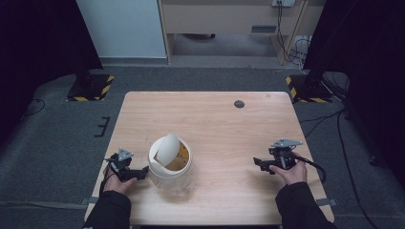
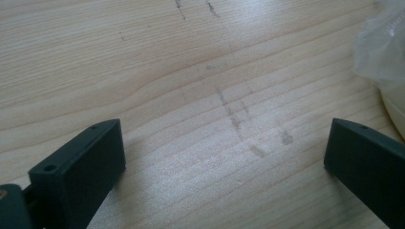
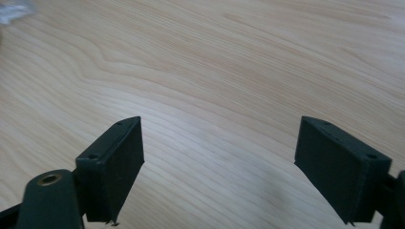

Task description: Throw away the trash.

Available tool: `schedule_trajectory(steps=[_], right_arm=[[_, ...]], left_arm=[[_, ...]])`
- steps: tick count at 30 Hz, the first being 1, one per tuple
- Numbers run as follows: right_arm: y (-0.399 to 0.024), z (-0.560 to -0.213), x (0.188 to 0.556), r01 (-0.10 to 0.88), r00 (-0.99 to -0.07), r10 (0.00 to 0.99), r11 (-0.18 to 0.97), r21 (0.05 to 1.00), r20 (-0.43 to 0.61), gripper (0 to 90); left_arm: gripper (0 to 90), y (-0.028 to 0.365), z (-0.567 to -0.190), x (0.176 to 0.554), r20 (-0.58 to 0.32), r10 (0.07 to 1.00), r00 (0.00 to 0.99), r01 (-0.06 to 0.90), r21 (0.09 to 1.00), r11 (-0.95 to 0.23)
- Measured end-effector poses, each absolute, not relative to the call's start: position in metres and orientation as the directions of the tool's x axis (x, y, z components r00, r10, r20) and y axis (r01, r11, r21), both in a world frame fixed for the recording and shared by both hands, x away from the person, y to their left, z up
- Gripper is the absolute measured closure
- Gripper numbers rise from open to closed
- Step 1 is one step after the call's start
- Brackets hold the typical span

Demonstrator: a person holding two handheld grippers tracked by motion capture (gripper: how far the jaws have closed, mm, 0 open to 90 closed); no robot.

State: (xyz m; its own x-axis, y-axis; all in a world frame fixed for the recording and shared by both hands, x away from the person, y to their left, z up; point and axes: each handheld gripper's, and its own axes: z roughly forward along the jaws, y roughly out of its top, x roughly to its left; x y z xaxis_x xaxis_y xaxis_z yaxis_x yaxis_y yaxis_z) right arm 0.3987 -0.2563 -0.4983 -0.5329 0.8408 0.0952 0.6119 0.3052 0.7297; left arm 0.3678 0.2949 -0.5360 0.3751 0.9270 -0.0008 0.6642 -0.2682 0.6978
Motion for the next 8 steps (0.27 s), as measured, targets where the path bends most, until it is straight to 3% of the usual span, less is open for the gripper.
schedule_trajectory(steps=[8], right_arm=[[-0.289,-0.512,0.404,0.652,-0.456,0.888,0.29,0.701,0.056,14.5]], left_arm=[[0.0,0.295,-0.536,0.368,-0.001,0.926,0.377,0.664,0.698,-0.269]])
